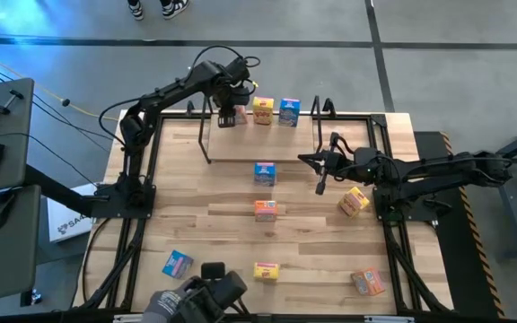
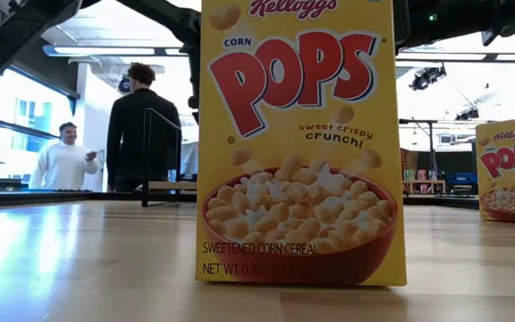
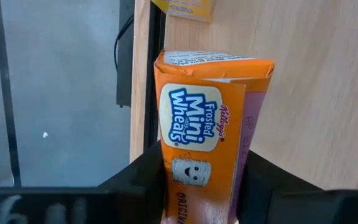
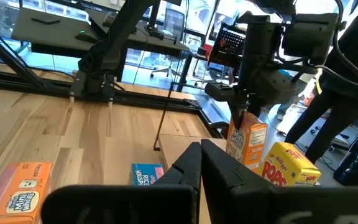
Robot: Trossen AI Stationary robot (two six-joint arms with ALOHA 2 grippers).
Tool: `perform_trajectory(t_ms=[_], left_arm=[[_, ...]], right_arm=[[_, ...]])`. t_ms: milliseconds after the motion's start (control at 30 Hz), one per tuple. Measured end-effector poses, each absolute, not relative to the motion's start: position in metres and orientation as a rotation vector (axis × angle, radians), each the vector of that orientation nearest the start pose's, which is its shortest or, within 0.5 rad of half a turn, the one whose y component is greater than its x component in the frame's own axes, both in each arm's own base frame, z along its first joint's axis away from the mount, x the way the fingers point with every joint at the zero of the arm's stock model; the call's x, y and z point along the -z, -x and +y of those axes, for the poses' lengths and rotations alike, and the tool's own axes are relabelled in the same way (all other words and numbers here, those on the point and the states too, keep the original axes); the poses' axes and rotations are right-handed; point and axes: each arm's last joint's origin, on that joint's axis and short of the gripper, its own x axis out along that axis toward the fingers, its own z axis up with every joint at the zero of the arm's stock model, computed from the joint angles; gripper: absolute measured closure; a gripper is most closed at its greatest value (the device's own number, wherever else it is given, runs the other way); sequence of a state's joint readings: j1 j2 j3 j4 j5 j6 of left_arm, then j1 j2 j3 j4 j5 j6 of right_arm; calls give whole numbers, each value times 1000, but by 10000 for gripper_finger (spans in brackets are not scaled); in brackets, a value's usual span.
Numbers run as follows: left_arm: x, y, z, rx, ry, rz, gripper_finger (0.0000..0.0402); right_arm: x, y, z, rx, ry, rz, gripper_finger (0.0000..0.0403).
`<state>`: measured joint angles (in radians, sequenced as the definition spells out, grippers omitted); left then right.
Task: Stack cereal on shelf
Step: Put the left orange cereal box on the shelf
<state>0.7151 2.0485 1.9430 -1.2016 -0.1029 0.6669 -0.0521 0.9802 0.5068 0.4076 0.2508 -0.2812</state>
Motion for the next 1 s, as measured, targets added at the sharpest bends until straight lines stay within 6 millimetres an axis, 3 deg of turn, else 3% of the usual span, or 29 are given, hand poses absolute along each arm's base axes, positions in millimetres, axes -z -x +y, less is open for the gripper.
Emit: perform_trajectory(t_ms=[433, 1000], left_arm=[[-279, -315, 279, -275, -172, 1398, 181], [-280, -317, 279, -241, -276, 1420, 187]], right_arm=[[-258, -213, -18, 292, 286, 108, 403], [-258, -213, -18, 291, 285, 108, 403]])
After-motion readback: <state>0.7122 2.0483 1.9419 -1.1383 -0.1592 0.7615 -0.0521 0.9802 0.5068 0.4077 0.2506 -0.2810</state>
